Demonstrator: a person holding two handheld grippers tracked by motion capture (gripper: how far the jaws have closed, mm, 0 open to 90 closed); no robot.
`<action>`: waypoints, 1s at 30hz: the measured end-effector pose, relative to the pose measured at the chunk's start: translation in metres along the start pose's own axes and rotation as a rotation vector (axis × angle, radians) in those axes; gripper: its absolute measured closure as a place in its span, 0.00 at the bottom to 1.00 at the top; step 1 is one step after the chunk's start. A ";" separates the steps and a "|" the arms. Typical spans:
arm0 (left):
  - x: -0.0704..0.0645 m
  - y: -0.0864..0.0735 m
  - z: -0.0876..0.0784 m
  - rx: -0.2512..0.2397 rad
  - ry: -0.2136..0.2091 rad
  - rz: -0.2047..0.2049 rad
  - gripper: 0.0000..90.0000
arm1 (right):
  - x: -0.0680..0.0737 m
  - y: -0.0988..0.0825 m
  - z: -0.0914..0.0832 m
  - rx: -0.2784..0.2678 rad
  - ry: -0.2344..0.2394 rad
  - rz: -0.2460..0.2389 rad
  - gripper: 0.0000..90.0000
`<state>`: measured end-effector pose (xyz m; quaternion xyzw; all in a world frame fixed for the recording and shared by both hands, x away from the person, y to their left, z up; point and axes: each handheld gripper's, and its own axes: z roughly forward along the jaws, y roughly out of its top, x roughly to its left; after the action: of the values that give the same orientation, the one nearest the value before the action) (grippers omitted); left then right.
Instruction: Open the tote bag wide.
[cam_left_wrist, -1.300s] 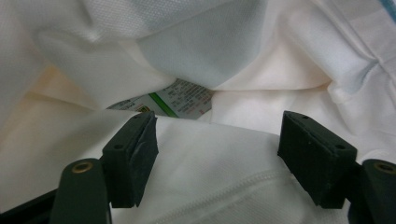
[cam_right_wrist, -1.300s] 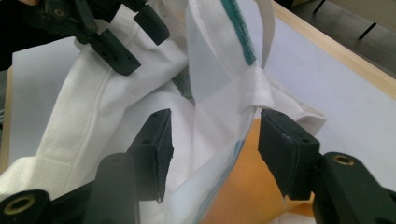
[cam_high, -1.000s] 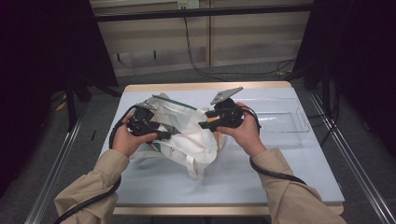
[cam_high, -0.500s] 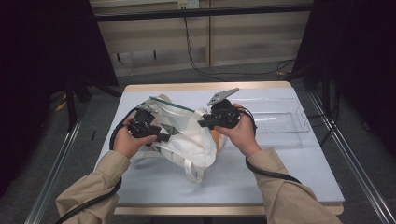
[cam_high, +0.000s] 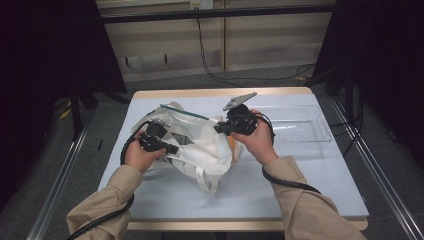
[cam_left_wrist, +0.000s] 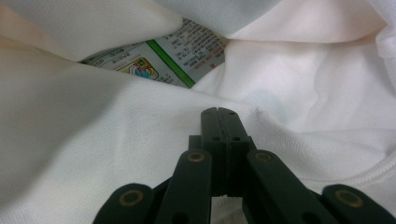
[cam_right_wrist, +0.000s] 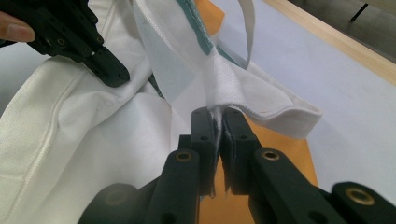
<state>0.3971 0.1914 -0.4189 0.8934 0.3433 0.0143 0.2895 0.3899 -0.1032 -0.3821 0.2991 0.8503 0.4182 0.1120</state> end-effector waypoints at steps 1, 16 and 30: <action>0.000 0.000 0.000 0.001 0.001 0.005 1.00 | 0.000 0.000 0.000 0.000 0.000 0.000 0.93; 0.003 -0.009 -0.005 -0.010 0.001 0.014 1.00 | -0.012 -0.008 -0.001 -0.010 -0.029 0.054 0.94; 0.004 -0.024 -0.006 -0.005 -0.007 0.020 1.00 | -0.037 -0.021 0.008 0.016 -0.077 0.171 0.94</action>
<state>0.3838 0.2116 -0.4273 0.8961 0.3333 0.0146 0.2928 0.4145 -0.1304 -0.4057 0.3876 0.8201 0.4075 0.1059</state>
